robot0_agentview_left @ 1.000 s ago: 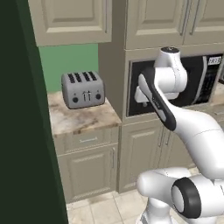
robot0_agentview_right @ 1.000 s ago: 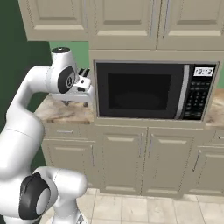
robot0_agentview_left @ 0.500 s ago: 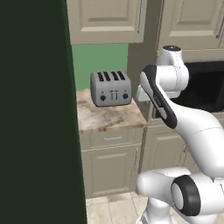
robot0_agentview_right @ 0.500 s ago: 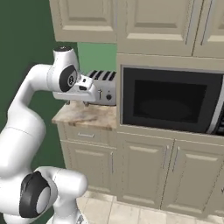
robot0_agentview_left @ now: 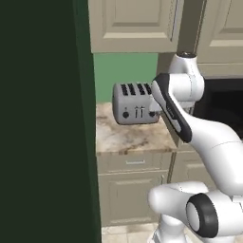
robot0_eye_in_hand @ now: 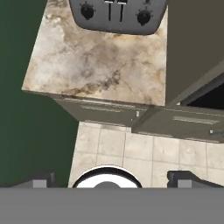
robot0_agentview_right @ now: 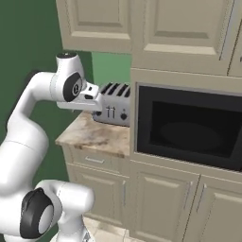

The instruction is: Navigate to the toaster.

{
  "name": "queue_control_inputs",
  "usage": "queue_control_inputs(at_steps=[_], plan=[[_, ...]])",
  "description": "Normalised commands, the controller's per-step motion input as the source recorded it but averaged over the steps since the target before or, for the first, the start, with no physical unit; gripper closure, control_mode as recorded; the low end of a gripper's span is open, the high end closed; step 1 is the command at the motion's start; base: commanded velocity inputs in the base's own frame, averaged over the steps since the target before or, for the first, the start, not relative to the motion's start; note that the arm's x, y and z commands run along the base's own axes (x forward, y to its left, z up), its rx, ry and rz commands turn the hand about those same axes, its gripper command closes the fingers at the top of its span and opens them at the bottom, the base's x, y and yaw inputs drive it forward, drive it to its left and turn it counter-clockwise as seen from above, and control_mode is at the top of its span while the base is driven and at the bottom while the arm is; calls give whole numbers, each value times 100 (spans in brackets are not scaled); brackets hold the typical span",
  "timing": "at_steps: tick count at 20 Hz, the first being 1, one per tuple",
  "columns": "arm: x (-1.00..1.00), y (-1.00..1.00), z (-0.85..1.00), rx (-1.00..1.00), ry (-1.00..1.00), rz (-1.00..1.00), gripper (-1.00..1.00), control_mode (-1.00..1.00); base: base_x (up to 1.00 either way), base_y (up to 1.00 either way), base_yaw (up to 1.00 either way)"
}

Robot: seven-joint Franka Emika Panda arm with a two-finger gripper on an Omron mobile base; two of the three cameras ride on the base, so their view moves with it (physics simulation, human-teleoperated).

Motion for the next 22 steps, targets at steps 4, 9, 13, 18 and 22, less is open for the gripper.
queue_control_inputs(at_steps=[4,9,13,18,22], plan=[[0,0,0,0,0,0,-100,100,54,1,18],[0,0,0,0,0,0,-100,100,65,2,12],[0,0,0,0,0,0,-100,100,63,1,9],[0,0,0,0,0,0,-100,100,47,0,6],[0,0,0,0,0,0,-100,100,31,1,3]])
